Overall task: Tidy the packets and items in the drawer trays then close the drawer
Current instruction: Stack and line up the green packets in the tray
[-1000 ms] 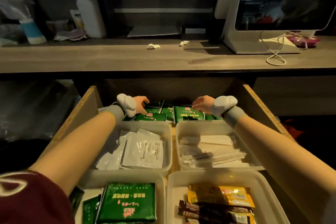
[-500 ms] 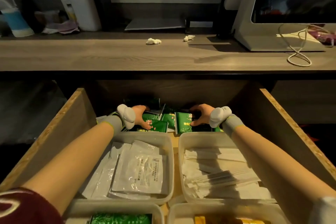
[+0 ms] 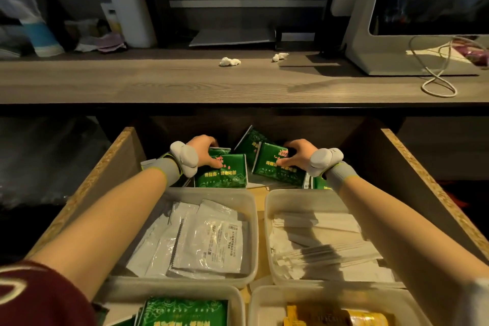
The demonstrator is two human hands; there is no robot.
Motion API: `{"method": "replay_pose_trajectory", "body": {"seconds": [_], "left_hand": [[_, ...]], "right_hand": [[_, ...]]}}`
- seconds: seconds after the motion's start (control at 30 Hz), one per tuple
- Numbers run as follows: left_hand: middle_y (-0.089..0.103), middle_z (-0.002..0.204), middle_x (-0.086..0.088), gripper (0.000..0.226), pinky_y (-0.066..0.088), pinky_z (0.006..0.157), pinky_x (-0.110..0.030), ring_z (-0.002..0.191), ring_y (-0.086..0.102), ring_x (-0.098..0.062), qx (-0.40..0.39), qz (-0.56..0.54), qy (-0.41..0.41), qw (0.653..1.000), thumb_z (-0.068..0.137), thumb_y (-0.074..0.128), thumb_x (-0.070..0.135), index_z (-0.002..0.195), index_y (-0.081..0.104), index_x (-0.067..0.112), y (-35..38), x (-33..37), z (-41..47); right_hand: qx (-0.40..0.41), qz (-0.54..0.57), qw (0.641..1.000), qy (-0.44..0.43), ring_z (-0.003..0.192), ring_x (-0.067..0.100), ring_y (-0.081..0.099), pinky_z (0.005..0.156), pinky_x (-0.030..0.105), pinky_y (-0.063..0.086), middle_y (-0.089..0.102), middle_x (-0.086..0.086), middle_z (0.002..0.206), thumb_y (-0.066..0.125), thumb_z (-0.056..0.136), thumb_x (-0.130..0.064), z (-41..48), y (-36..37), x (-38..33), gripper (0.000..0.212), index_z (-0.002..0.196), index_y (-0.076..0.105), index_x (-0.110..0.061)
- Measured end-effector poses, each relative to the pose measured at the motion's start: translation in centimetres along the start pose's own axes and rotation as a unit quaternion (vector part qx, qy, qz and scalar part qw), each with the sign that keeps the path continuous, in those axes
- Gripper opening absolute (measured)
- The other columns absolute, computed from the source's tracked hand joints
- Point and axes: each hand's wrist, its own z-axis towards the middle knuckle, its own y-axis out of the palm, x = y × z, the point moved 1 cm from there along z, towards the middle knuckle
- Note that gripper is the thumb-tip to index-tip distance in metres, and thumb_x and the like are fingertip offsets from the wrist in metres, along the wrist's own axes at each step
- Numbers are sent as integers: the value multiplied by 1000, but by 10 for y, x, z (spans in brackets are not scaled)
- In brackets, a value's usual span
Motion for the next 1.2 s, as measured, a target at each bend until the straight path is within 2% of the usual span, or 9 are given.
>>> {"method": "replay_pose_trajectory", "body": {"seconds": [0.23,0.37,0.43,0.53,0.63,0.77,1.0,1.13,1.2], "left_hand": [[64,117,-16,39,45,88,-35,111,59,-29,84,-50,31,995,79,73,20,112,64,2,-37,12,-29],[67,112,-16,32,44,78,-28,105,63,-28,114,-102,49,987,80,71,17,108,64,2,-62,21,-56],[68,110,-16,31,43,75,-28,103,63,-28,124,-116,46,984,81,71,17,107,65,2,-69,24,-70],[68,110,-19,30,39,73,-27,99,63,-30,140,-132,32,981,82,69,18,106,66,0,-75,25,-89],[68,110,-22,30,39,74,-28,88,58,-23,137,-159,17,978,83,69,16,106,66,-3,-72,23,-109],[64,118,-23,38,40,79,-29,101,60,-29,123,-184,-2,975,82,69,12,116,63,-4,-64,18,-136],[60,126,-19,49,40,80,-27,115,57,-31,123,-223,-39,966,80,72,15,123,57,-2,-44,10,-178],[57,129,-20,53,46,82,-30,115,58,-32,127,-285,-58,948,81,71,15,128,51,-1,-33,20,-197],[58,128,-22,49,55,71,-30,108,61,-33,111,-328,-52,937,84,67,14,128,51,-1,-29,28,-207]], "right_hand": [[39,50,998,-12,105,34,63,95,46,50,65,22,114,68,83,-19,-28,-15,-30,38,113,58,1],[33,131,991,-4,70,14,62,50,9,52,64,19,94,66,85,-9,-56,-20,-47,34,113,57,8],[36,135,990,3,67,11,59,44,7,49,64,12,88,66,85,-12,-70,-23,-56,35,113,58,7],[26,123,992,10,76,13,64,50,12,49,66,20,106,66,85,-15,-91,-27,-65,36,115,59,4],[25,149,989,5,57,3,65,47,9,50,65,26,115,65,86,-13,-113,-27,-69,36,117,60,4],[17,175,984,20,89,23,62,78,30,52,65,23,117,64,86,-17,-143,-24,-73,35,116,60,1],[19,342,938,52,111,28,57,109,42,38,57,22,130,58,91,-22,-185,-2,-84,42,125,55,3],[-15,407,909,87,128,30,48,112,39,35,52,17,137,46,97,-31,-194,20,-90,48,134,47,0],[-35,415,903,108,128,29,49,111,40,36,51,17,137,43,98,-33,-199,30,-93,50,134,46,1]]}}
